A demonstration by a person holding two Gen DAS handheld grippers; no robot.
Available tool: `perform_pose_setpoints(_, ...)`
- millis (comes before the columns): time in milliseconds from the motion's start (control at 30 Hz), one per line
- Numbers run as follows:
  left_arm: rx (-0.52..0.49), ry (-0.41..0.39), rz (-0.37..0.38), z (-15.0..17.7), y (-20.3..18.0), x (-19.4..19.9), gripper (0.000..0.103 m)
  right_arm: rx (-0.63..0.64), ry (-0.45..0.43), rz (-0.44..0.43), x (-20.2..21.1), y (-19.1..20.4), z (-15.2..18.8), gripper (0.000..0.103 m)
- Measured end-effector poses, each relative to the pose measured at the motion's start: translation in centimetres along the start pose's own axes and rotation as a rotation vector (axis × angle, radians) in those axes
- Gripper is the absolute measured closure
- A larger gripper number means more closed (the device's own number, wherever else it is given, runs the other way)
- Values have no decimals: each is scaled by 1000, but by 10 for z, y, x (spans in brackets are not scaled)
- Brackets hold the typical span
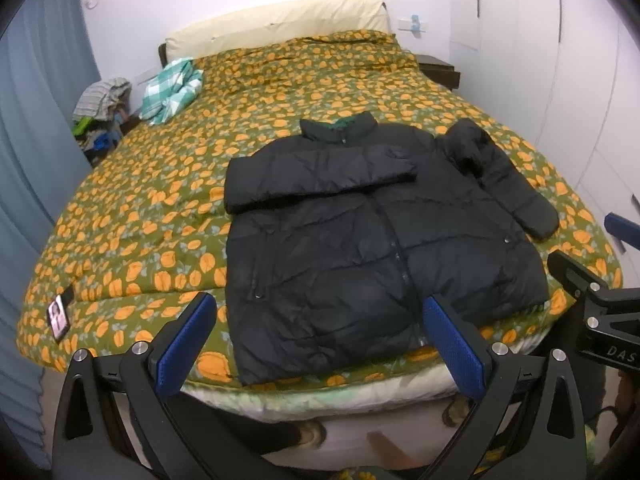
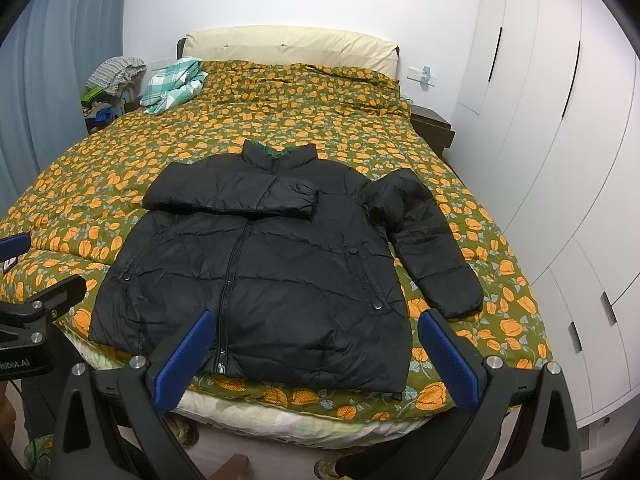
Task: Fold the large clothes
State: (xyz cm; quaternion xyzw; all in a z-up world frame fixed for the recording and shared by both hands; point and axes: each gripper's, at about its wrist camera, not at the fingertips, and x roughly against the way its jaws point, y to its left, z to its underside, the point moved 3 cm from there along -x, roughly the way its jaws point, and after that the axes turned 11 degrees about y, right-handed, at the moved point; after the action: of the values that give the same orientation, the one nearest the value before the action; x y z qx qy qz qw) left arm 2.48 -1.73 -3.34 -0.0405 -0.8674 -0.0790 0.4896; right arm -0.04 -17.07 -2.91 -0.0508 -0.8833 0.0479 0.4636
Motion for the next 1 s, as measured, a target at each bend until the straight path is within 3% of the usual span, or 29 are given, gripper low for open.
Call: perform_pose_setpoints(1000,24,-3,17,2,7,-8,0,-5,18,-12,-9,2,2,0)
